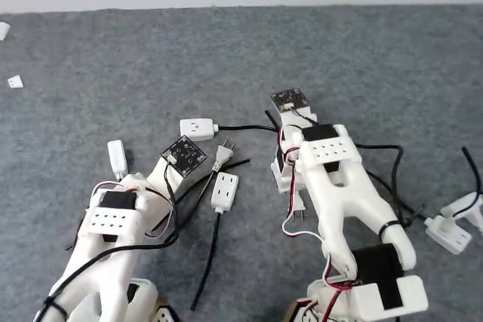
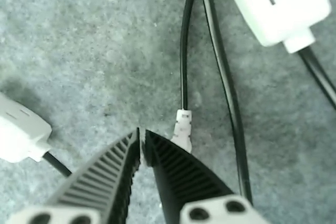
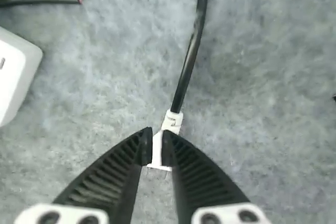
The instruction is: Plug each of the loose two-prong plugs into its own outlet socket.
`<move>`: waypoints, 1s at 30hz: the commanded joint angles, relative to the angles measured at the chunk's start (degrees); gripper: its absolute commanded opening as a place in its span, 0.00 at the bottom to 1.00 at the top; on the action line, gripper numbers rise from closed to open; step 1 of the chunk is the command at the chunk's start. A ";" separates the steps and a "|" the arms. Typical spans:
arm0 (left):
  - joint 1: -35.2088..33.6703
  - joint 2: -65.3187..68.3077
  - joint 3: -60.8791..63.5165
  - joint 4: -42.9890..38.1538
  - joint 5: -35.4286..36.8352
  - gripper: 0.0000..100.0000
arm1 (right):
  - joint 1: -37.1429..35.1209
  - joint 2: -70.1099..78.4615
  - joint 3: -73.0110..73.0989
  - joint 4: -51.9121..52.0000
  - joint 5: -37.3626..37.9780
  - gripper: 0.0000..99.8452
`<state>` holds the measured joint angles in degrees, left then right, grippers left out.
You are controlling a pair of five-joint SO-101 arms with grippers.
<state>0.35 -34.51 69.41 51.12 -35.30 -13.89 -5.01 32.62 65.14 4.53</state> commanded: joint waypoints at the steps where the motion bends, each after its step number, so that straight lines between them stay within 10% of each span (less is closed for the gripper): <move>1: 0.09 -0.97 -1.19 -1.23 0.44 0.01 | -0.66 0.22 -0.35 -1.27 -0.70 0.11; 30: 0.09 -1.05 -1.19 -1.14 0.44 0.01 | 1.98 4.53 -0.35 -3.56 -2.29 0.11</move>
<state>0.35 -34.51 69.41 51.12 -35.30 -12.48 2.99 32.62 60.84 2.77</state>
